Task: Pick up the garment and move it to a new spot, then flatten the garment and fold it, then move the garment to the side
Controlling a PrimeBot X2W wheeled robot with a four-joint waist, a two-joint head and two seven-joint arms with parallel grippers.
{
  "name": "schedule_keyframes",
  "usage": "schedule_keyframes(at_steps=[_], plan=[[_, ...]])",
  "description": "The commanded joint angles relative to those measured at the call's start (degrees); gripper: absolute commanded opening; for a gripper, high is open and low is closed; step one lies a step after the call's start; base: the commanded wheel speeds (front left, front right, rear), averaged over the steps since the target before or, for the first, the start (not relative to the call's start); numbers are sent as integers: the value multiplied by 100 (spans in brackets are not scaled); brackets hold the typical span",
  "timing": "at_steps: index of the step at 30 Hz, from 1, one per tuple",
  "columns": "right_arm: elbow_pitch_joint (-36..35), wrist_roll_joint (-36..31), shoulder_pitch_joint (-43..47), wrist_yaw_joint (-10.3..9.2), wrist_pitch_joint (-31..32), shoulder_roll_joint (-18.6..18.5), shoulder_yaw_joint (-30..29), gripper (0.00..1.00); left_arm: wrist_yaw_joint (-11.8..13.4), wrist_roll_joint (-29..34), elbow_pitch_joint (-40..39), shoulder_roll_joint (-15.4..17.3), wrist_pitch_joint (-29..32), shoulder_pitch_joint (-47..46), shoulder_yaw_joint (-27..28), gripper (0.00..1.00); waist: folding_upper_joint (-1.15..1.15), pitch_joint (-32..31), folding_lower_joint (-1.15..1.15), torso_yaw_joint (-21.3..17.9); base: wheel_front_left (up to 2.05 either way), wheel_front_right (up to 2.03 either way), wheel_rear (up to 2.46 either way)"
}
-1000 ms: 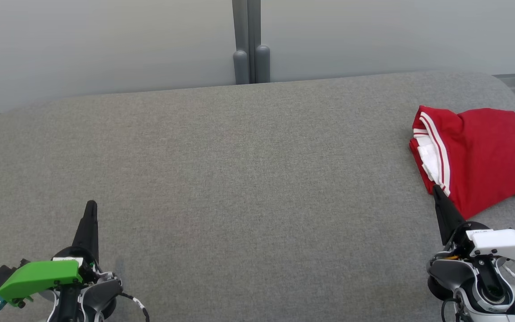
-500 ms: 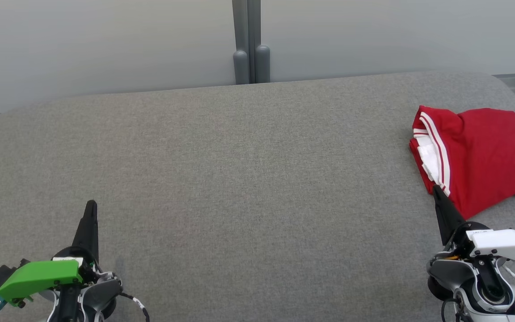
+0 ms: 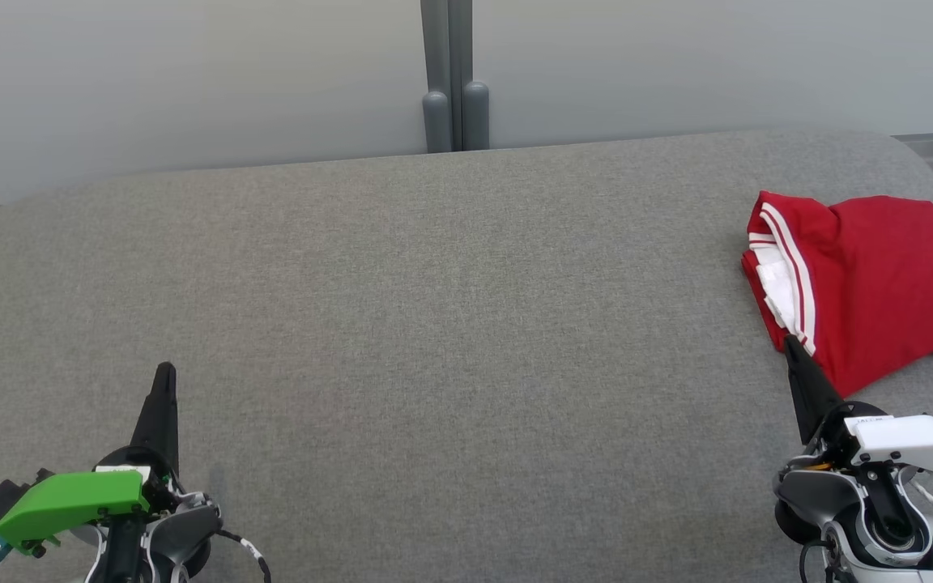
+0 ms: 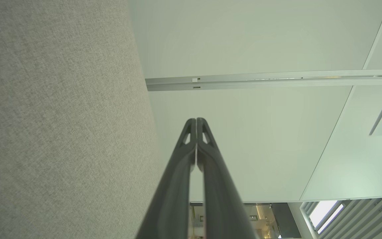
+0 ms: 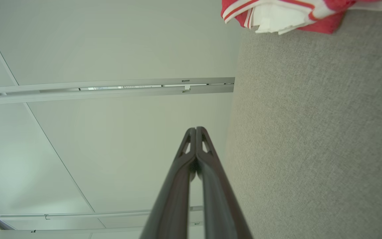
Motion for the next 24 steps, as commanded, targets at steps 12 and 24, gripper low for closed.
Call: schedule_keyframes(at_steps=[12, 24], plan=[[-22, 33, 69, 2, 15, -25, -15, 0, -23, -3, -18, 38, 18, -79, 18, 0, 0, 0, 0, 0, 0, 0, 0], [-22, 33, 68, 2, 15, -25, -14, 0, -24, -3, -18, 38, 18, -79, 17, 0, 0, 0, 0, 0, 0, 0, 0]])
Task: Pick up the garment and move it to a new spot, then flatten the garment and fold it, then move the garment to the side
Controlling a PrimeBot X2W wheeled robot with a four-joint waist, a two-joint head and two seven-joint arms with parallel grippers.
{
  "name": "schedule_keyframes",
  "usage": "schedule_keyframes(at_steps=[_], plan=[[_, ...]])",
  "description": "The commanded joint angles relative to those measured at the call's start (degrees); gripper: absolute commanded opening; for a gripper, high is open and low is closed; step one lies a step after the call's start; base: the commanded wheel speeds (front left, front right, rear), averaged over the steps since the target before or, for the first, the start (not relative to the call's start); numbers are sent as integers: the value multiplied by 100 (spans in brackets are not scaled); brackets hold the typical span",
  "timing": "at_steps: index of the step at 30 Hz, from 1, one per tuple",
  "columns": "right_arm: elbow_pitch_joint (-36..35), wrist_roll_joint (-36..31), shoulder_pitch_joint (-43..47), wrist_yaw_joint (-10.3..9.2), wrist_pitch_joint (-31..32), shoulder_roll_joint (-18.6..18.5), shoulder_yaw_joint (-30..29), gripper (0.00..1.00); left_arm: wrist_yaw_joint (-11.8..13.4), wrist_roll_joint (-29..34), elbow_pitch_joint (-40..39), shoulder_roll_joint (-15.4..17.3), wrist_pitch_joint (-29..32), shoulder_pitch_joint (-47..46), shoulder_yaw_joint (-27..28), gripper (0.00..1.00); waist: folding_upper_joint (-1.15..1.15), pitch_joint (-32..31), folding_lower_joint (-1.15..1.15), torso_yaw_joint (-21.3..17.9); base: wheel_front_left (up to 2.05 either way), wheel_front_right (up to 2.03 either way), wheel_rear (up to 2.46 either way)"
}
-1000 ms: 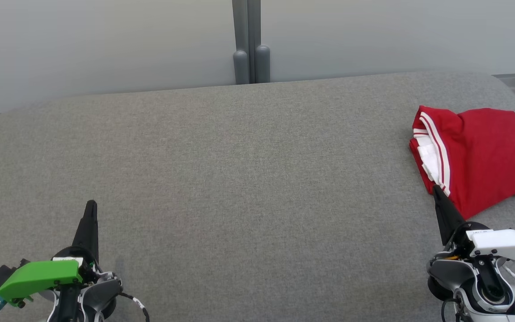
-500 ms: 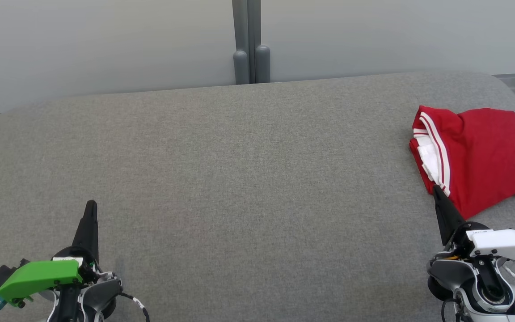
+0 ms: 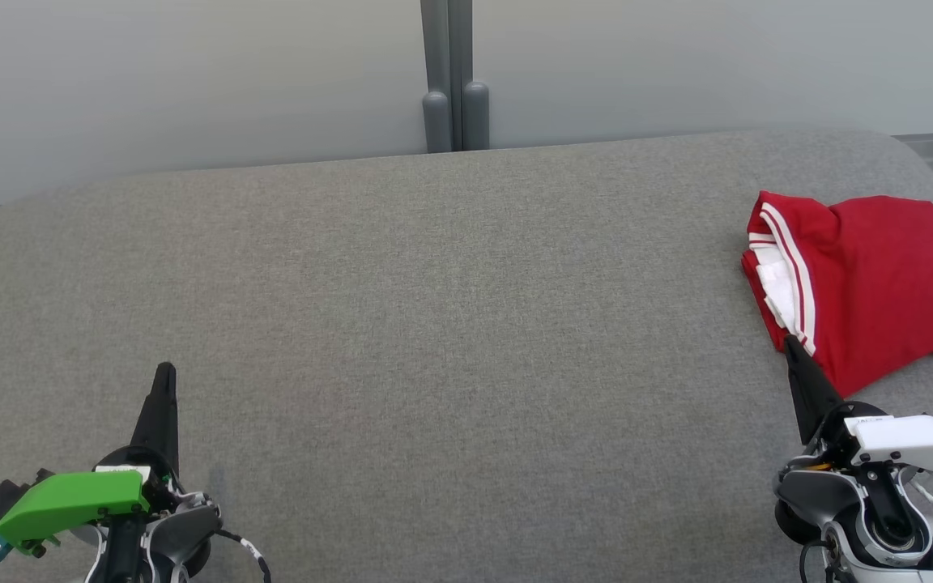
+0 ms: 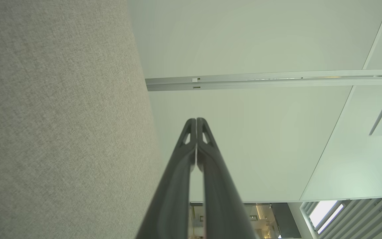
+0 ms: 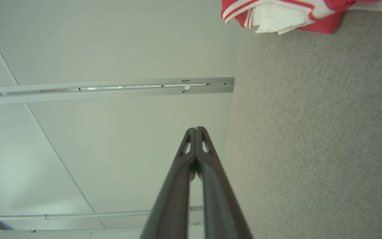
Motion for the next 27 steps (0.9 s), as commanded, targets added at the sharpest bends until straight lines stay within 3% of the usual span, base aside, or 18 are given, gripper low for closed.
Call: schedule_keyframes(at_steps=[1, 27], plan=[[-22, 34, 67, 2, 15, -25, -14, 0, -24, -2, -18, 38, 18, -78, 17, 0, 0, 0, 0, 0, 0, 0, 0], [-22, 34, 67, 2, 15, -25, -14, 0, -24, -2, -19, 38, 18, -78, 17, 0, 0, 0, 0, 0, 0, 0, 0]])
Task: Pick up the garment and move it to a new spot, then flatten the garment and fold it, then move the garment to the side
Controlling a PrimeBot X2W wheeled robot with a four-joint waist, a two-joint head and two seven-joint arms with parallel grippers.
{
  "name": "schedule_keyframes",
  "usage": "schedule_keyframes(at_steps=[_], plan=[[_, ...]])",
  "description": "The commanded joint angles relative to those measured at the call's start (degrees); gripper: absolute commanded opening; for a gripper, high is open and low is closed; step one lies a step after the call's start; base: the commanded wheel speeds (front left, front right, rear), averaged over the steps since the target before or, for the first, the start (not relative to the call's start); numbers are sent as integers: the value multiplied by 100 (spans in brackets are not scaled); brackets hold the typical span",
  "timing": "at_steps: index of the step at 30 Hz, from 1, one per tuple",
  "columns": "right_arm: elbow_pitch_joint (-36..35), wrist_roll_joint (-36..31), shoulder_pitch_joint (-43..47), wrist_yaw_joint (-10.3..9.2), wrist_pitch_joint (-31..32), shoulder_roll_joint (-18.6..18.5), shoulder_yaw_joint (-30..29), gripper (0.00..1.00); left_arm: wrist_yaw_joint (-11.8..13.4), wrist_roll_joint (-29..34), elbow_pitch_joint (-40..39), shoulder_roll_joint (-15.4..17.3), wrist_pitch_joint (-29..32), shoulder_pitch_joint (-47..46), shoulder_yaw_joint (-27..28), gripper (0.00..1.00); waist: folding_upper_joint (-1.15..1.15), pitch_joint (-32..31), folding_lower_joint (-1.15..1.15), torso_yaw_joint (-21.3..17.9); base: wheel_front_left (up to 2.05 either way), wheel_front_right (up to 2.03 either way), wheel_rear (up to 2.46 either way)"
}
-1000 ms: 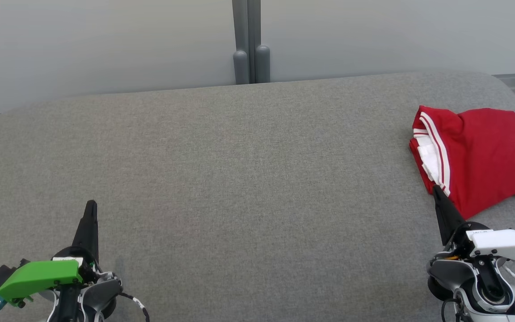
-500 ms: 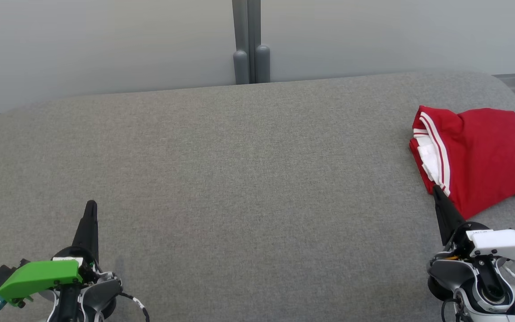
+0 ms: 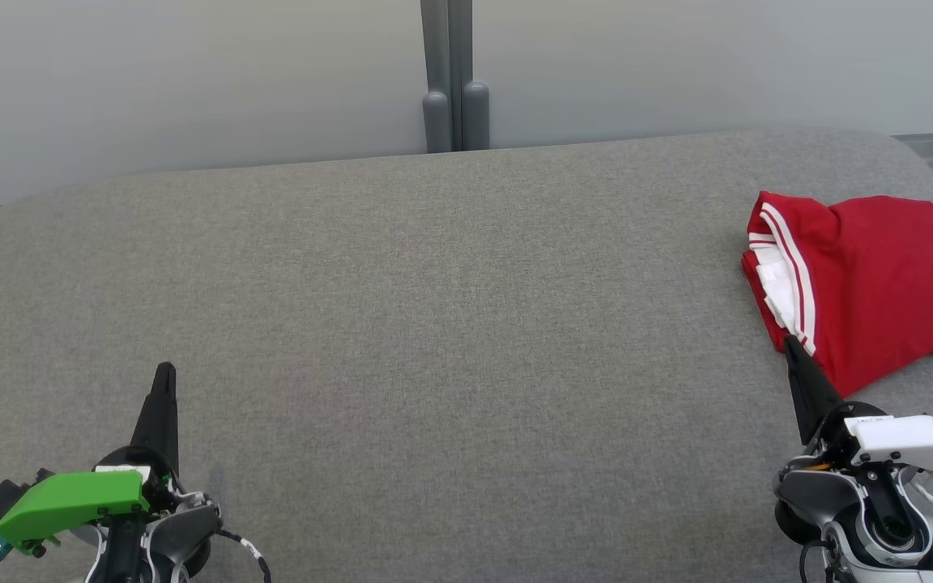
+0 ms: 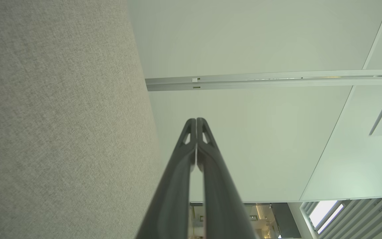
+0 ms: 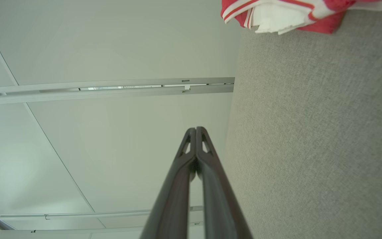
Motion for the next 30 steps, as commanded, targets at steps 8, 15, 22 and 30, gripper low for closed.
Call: schedule_keyframes(at_steps=[8, 15, 22, 30], plan=[[-22, 34, 65, 2, 15, -26, -14, 0, -24, -2, -19, 38, 18, -78, 17, 0, 0, 0, 0, 0, 0, 0, 0], [-22, 34, 65, 2, 15, -26, -14, 0, -24, -1, -18, 38, 18, -78, 17, 0, 0, 0, 0, 0, 0, 0, 0], [-22, 34, 65, 2, 15, -26, -14, 0, -24, -2, -18, 38, 18, -78, 17, 0, 0, 0, 0, 0, 0, 0, 0], [-22, 34, 64, 2, 14, -26, -14, 0, -24, -1, -18, 38, 18, -78, 17, 0, 0, 0, 0, 0, 0, 0, 0]])
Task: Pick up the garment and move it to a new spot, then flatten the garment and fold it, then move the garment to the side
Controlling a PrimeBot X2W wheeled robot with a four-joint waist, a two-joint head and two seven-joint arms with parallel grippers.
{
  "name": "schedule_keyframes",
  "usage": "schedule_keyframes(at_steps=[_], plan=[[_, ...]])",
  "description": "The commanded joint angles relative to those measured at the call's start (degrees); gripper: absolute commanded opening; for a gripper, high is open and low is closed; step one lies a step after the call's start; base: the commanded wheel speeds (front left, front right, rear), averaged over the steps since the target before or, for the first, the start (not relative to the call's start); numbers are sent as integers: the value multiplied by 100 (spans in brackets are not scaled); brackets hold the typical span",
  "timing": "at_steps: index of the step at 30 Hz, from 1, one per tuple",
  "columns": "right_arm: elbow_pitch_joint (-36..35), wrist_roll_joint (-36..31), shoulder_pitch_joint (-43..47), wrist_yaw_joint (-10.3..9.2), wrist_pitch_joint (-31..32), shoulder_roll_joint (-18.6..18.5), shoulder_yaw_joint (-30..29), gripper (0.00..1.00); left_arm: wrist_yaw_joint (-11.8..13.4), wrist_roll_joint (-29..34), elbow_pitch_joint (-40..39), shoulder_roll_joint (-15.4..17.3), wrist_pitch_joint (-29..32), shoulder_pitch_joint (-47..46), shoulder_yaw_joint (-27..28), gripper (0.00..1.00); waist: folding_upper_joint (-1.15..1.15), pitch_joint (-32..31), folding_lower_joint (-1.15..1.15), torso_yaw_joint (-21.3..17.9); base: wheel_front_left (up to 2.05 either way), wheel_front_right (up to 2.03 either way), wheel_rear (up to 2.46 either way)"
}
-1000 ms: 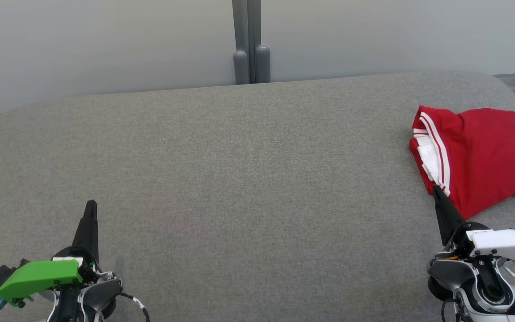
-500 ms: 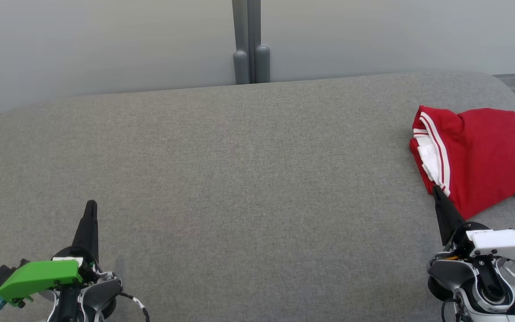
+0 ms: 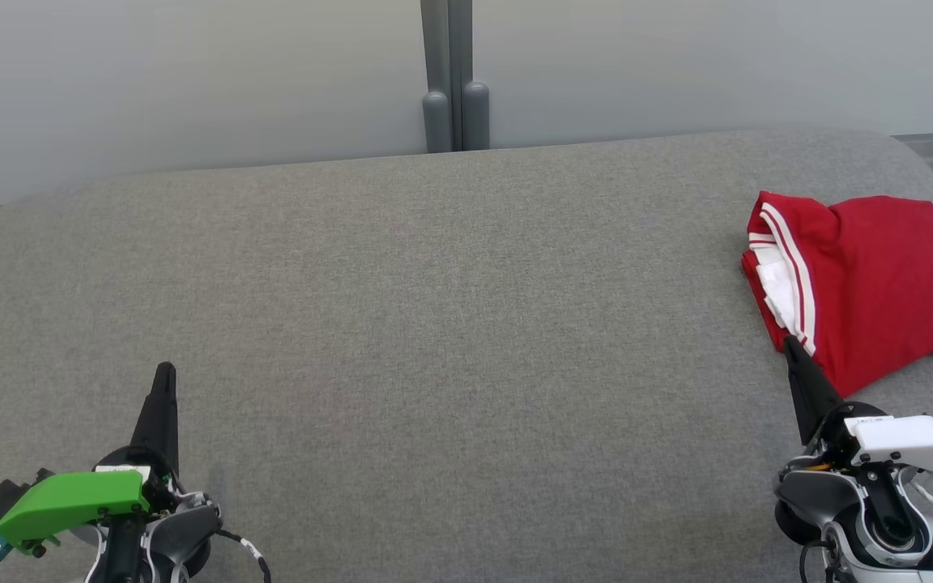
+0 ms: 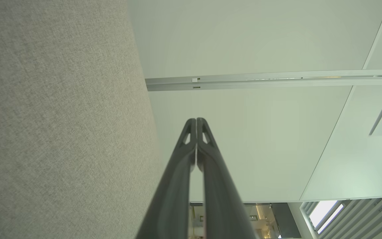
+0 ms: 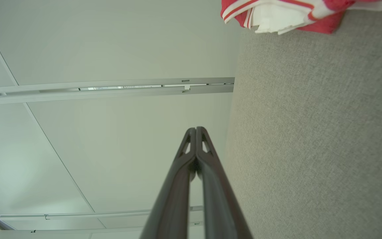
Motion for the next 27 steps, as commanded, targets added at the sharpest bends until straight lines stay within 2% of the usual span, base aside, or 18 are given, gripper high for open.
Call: schedule_keyframes(at_steps=[1, 27], plan=[[-21, 34, 62, 2, 14, -26, -14, 0, -24, -2, -17, 38, 18, -77, 17, 0, 0, 0, 0, 0, 0, 0, 0], [-21, 34, 61, 2, 14, -26, -13, 0, -24, -1, -18, 38, 17, -78, 16, 0, 0, 0, 0, 0, 0, 0, 0]])
